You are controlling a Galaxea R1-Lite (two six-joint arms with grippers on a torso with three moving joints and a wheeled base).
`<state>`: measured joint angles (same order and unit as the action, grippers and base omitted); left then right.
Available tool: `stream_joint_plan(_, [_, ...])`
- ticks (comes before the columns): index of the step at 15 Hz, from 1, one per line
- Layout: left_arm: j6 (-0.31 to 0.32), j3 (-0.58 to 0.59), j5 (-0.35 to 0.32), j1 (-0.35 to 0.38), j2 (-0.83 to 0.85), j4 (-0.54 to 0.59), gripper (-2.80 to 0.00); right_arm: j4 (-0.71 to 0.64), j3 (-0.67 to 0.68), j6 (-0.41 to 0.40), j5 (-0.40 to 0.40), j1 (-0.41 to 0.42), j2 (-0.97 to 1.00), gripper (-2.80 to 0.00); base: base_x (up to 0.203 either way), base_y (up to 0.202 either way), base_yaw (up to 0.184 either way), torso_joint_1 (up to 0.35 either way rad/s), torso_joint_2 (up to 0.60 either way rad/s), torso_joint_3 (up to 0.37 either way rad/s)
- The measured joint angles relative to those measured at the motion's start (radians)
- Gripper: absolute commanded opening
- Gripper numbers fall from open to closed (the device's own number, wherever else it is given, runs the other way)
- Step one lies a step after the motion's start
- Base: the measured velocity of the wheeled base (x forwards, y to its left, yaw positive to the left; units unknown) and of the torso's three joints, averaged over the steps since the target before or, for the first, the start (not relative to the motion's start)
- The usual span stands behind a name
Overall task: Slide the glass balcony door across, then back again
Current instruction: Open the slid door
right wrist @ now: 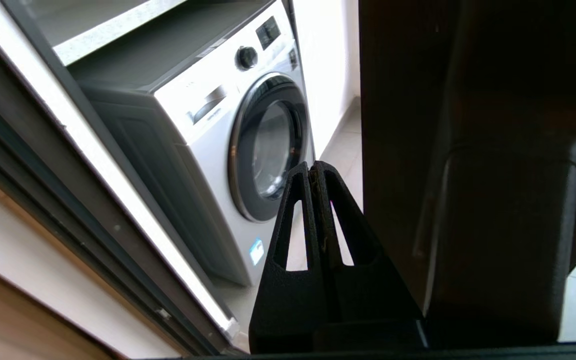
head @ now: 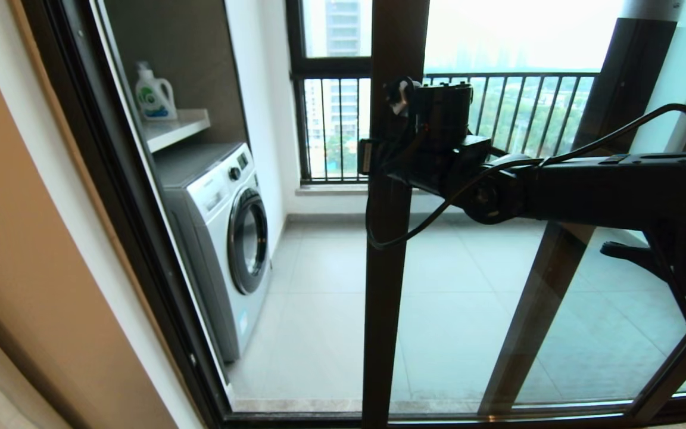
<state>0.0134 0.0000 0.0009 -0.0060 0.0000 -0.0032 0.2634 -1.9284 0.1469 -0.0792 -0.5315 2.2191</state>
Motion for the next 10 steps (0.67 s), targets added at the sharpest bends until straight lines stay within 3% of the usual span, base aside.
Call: stream_joint_plan(10, [0.000, 0.000, -0.001, 0.000, 0.000, 0.001, -2.80, 0.002, 0.049, -0.002, -0.015, 0.012, -0.028, -2.80, 0.000, 0.000, 0.000, 0.000, 0.00, 0.000])
